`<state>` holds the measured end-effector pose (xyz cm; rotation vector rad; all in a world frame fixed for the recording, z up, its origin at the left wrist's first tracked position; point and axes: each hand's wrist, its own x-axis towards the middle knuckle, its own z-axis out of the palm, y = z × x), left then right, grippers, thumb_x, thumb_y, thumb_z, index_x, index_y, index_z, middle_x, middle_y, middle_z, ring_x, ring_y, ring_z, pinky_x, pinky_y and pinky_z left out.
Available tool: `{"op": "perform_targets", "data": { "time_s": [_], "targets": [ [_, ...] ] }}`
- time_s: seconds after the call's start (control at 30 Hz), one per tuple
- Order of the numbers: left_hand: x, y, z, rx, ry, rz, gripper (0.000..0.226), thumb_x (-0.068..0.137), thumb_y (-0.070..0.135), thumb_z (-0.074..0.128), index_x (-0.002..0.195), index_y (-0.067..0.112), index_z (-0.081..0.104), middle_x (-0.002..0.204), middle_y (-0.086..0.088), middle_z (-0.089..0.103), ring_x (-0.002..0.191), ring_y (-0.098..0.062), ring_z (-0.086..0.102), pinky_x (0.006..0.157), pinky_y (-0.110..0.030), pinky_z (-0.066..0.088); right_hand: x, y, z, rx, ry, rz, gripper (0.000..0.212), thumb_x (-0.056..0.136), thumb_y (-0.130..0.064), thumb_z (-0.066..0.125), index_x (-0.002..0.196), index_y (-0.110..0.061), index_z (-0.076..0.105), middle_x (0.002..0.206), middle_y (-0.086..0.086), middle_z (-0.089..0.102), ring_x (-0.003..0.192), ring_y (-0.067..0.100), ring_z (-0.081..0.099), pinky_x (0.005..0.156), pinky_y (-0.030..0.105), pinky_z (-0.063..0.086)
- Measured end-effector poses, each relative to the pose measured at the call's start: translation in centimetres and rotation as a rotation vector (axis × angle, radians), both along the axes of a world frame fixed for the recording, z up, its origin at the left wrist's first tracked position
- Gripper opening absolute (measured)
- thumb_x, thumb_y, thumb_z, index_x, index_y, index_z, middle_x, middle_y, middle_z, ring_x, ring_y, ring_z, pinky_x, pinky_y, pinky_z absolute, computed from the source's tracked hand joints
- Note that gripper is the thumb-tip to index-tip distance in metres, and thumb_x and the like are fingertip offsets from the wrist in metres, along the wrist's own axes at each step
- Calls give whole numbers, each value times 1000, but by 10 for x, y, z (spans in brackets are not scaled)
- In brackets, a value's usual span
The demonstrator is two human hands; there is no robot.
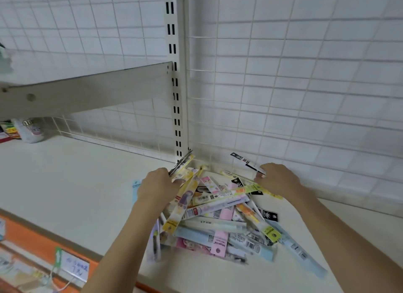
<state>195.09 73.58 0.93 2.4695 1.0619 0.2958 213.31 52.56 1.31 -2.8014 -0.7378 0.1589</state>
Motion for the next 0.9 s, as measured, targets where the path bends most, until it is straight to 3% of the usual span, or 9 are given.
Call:
{"op": "perform_targets", "data": {
  "time_s": [0.13,0.27,0.43,0.53,0.6,0.7,0.8,0.9],
  "targets": [
    [-5,3,2,10,-6,-5,32,86,40,56,77,11,50,74,-4,52,74,-27,51,63,-28,39,1,10,-9,-89,89,48,26,87,-41,57,80,-16,55,86,4,59,80,23,54,65,27,42],
    [-2,-1,0,-12,0,-17,36,87,37,55,62,16,40,67,-2,48,71,-26,49,62,-29,38,-2,4,-18,-48,25,12,28,90,-30,53,65,-21,45,80,4,56,77,24,53,59,28,38],
    [11,-11,-2,-36,33,-47,38,86,31,58,58,13,39,59,-1,45,59,-21,46,50,-25,32,-9,-17,-16,20,-52,-23,11,89,-26,51,90,-19,60,77,0,57,74,22,54,57,27,38],
    [16,-15,-3,-60,85,-62,37,81,29,64,58,12,42,55,0,49,51,-13,46,44,-23,31,-13,-39,-7,97,-18,-49,12,90,-26,51,83,-21,59,74,-2,68,66,14,61,55,26,41],
    [18,-17,-5,-78,140,-66,34,77,28,66,58,12,44,58,-1,53,52,-15,49,45,-22,34,-18,-52,0,151,13,-57,15,91,-25,51,76,-23,55,74,-5,71,55,2,56,50,24,38],
    [18,-19,-5,-83,187,-67,26,76,21,64,60,10,47,61,-2,54,52,-15,50,45,-21,35,-27,-62,9,233,50,-72,16,90,-19,49,80,-14,61,78,-4,72,61,10,59,54,27,43],
    [16,-23,-3,-79,173,-68,16,73,7,57,61,8,46,59,-4,55,50,-16,51,45,-19,37,-41,-63,11,301,30,-88,28,90,-22,46,73,-7,63,66,0,64,64,23,59,55,30,40],
    [11,-26,2,-108,158,-84,13,72,4,52,62,7,46,57,-5,55,51,-19,52,47,-18,37,-55,-60,15,374,52,-87,37,87,-38,55,59,-15,44,52,-6,50,56,16,48,52,28,33]
  ]
}}
